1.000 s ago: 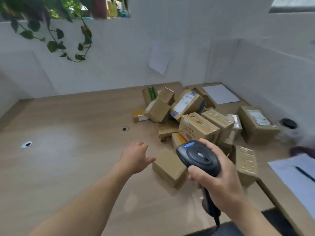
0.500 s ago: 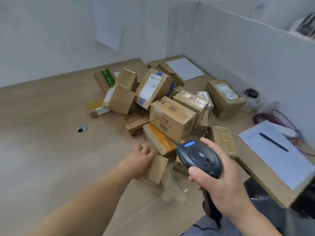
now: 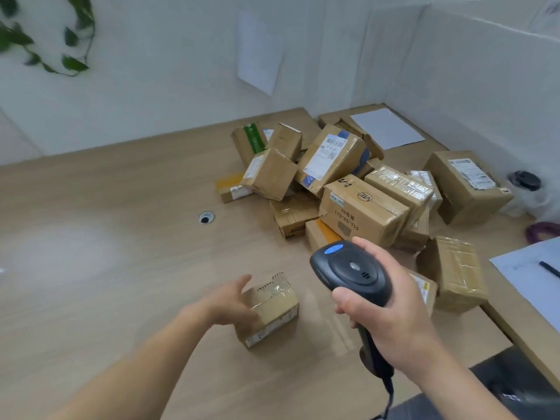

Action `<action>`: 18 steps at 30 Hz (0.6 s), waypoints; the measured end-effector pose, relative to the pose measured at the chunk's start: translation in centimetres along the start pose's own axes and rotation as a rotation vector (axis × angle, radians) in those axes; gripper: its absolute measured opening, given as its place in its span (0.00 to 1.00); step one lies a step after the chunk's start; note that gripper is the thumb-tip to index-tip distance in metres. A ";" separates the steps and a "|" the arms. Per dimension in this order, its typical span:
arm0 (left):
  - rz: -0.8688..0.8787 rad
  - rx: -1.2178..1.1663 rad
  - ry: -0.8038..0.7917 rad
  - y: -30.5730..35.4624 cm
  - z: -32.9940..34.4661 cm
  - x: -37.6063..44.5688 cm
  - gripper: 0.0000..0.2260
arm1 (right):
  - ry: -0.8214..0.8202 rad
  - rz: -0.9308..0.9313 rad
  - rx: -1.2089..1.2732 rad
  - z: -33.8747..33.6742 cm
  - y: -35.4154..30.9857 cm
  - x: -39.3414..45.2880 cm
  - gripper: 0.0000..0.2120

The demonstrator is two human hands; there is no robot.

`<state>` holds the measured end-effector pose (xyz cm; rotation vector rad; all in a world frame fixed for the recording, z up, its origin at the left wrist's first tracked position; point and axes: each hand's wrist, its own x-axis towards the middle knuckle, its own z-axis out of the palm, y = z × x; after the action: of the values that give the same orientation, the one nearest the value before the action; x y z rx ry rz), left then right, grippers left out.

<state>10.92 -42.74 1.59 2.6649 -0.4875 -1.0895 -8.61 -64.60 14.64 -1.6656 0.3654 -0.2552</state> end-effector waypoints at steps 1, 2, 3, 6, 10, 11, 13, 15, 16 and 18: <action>0.007 0.050 0.002 0.1 0.8 -0.6 0.51 | -0.022 -0.004 -0.002 0.5 0.0 0.1 0.43; 0.007 0.122 0.021 0.5 1.5 -1.3 0.52 | -0.042 -0.007 -0.004 0.9 -0.1 0.1 0.42; 0.000 0.194 0.073 1.0 2.2 -1.8 0.48 | -0.060 -0.011 -0.006 1.3 -0.2 0.0 0.42; -0.016 0.346 0.205 2.7 2.6 -3.1 0.33 | -0.095 -0.026 -0.012 2.0 -0.4 -0.2 0.43; -0.152 -0.179 0.168 1.8 1.0 -4.2 0.19 | -0.139 -0.050 0.014 1.8 -1.0 -1.0 0.43; -0.163 -0.431 0.174 1.3 0.2 -4.9 0.19 | -0.153 -0.053 0.027 1.6 -1.2 -1.3 0.42; -0.131 -0.820 0.220 0.6 -1.0 -7.1 0.25 | -0.187 -0.058 0.035 1.4 -1.5 -2.0 0.42; -0.078 -0.996 0.277 0.3 -1.9 -9.8 0.29 | -0.224 -0.075 0.036 1.4 -2.0 -2.8 0.43; -0.053 -1.054 0.294 0.4 -2.1 -11.3 0.30 | -0.243 -0.083 0.040 1.4 -2.2 -3.2 0.43; -0.016 -1.136 0.336 0.3 -2.0 -13.7 0.36 | -0.286 -0.101 0.052 1.7 -2.8 -4.3 0.42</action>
<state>3.06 -37.63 11.85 1.7457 0.1970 -0.5883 -11.66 -61.18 17.35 -1.6434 0.0599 -0.0976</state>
